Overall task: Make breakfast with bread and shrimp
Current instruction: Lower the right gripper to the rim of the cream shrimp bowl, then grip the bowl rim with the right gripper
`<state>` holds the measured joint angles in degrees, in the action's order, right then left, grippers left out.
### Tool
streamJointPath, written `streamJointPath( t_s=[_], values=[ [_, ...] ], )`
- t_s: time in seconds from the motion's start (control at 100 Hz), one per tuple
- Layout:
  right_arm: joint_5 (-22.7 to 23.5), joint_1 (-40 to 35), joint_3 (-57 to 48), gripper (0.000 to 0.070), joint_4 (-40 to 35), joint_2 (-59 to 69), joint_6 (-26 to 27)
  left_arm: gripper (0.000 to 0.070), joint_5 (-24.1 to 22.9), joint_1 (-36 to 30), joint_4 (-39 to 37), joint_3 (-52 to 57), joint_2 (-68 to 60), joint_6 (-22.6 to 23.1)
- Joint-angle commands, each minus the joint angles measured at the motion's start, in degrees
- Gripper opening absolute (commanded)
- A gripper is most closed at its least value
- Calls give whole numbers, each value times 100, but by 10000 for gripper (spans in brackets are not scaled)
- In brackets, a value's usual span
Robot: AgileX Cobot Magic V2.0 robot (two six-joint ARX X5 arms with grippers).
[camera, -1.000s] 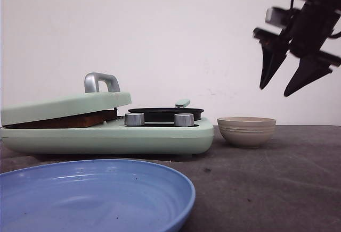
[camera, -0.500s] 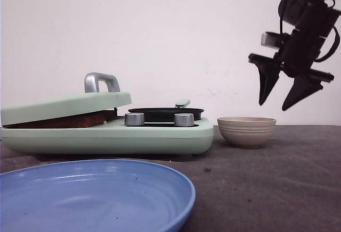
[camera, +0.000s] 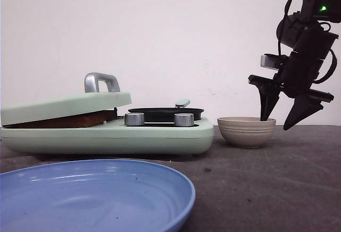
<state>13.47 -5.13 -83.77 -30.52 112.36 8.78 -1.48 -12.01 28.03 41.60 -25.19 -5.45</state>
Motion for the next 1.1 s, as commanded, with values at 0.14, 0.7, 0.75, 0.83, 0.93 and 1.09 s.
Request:
streamJointPath(
  t_s=[0.14, 0.7, 0.75, 0.83, 0.93, 1.09],
  values=[
    [0, 2, -109, 338, 94, 341, -37, 406, -24, 0, -61, 31, -24, 55],
    [-7, 2, -109, 337, 323, 382, -26, 406, -24, 0, -63, 31, -24, 55],
    [-7, 2, -109, 337, 337, 396, -26, 406, -24, 0, -63, 31, -24, 57],
    [-4, 2, -109, 336, 326, 422, -22, 406, -24, 0, -63, 31, -24, 55],
    [-7, 2, -109, 322, 293, 455, -24, 406, -24, 0, -66, 31, -24, 55],
    [-2, -4, -109, 173, 291, 455, -26, 406, -24, 0, -66, 31, -24, 52]
  ],
)
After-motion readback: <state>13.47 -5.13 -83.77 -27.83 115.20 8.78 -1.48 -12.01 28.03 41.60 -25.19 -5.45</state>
